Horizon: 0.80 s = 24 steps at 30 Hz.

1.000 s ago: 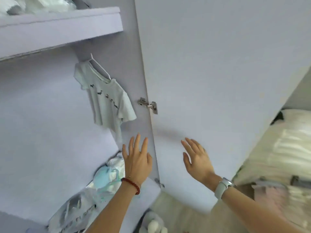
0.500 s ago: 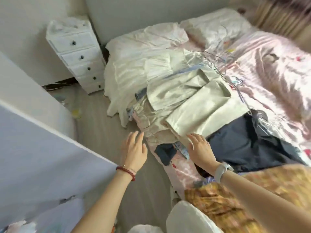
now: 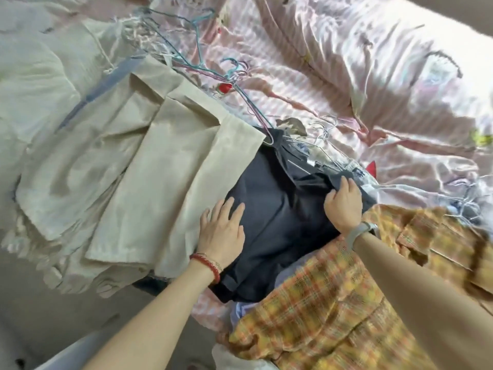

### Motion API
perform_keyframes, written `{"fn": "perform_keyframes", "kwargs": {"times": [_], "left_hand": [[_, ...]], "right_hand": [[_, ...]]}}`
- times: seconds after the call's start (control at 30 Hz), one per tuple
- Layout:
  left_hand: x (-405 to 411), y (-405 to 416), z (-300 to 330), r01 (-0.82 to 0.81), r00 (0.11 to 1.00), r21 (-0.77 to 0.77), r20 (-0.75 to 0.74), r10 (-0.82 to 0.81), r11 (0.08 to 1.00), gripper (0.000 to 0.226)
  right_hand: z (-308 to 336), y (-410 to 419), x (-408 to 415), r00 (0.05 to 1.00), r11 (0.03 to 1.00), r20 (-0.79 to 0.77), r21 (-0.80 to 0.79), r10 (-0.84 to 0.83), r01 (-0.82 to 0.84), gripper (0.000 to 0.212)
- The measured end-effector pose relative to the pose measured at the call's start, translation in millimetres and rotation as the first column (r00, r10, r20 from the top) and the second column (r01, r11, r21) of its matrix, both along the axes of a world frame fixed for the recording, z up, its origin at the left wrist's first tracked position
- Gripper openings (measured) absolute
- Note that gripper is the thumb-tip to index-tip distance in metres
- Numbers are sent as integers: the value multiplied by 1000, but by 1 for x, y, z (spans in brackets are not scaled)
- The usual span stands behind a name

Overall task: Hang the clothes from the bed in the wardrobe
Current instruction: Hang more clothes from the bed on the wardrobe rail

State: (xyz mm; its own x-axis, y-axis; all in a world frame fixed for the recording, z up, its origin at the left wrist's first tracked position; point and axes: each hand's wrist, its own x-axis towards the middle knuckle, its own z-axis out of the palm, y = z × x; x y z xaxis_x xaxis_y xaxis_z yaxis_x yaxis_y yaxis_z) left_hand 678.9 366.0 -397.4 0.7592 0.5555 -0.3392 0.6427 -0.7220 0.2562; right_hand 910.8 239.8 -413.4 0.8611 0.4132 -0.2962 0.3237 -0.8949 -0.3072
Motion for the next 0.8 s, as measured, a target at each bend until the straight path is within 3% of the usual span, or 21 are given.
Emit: {"fn": "perform_keyframes", "kwargs": {"times": [0.1,0.23,0.43,0.5,0.6,0.7,0.73,0.8], "left_hand": [[26,-6,-20,90,990,-23,-106,-92,996,56],[37,-18,-43,192,936,-197,-259,-240,961,60],[34,-25,-56,215,875,-280,-370,-311,936,58],[41,-21,-49,170,910,-282,-323,-261,944,55],[61,-12,-27,80,992,-218,-77,-98,973,48],[90,2,-2,80,965,39,248,-87,996,47],[99,7,4,80,945,129,304,-116,988,49],[116,16,13,114,953,206,253,-165,972,54]], "right_hand": [[-17,-3,49,996,996,-55,-59,-75,72,49],[-33,-6,78,980,975,-123,-177,-155,132,45],[-36,-19,64,982,981,4,-37,-189,189,41],[-29,-29,56,970,972,64,32,-236,234,39],[-18,-47,41,952,957,129,130,-277,261,37],[-12,-69,26,948,956,195,200,-253,214,30],[-10,-75,22,951,959,211,220,-226,179,28],[-7,-85,13,955,961,241,253,-171,108,27]]}}
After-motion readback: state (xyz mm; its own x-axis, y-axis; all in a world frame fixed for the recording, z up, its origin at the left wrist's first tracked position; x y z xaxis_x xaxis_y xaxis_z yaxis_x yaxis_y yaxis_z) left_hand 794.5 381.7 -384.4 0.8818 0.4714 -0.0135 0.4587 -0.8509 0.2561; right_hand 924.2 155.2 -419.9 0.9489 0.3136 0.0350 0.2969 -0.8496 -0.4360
